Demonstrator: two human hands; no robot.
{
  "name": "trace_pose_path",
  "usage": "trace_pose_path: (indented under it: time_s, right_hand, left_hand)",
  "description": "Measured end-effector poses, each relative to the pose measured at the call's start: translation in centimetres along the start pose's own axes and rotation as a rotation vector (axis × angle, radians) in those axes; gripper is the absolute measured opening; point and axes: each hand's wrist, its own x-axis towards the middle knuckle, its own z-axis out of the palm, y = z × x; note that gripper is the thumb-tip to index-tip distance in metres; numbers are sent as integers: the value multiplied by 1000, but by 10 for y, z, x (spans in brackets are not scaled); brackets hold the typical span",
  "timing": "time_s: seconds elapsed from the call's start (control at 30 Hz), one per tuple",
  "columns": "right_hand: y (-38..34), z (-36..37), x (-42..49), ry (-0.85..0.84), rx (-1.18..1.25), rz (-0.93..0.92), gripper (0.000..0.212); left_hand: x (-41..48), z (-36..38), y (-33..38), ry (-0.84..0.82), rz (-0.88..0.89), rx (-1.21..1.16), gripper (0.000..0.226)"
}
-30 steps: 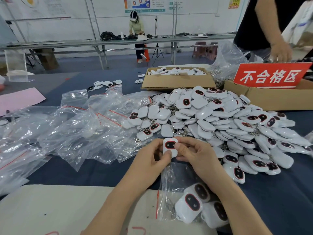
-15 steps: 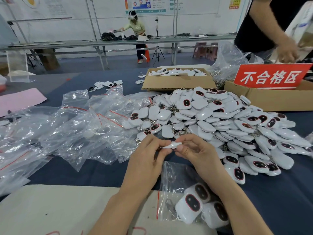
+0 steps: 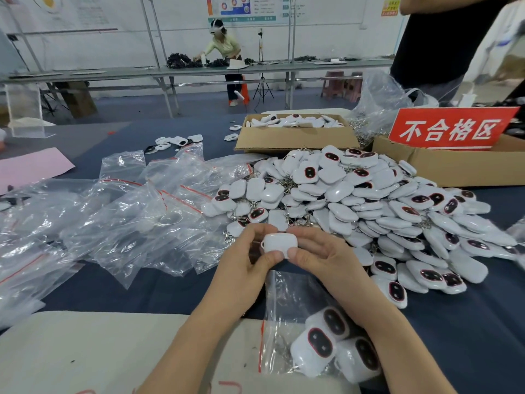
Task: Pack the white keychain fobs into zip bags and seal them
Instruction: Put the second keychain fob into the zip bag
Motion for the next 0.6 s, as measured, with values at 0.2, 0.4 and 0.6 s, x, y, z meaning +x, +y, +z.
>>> trace_pose_path:
  time_s: [0.2, 0.4, 0.6]
  right_hand:
    - [3, 2, 0, 26, 6, 17, 21]
    - [0, 1, 0, 18, 60, 32, 23]
    - [0, 5, 0, -18, 68, 14, 27]
  left_hand:
    - [1, 0, 0, 34, -4, 14, 29]
    - [1, -1, -1, 40, 2, -28, 31]
    - [-1, -3, 3, 18, -62, -192, 31]
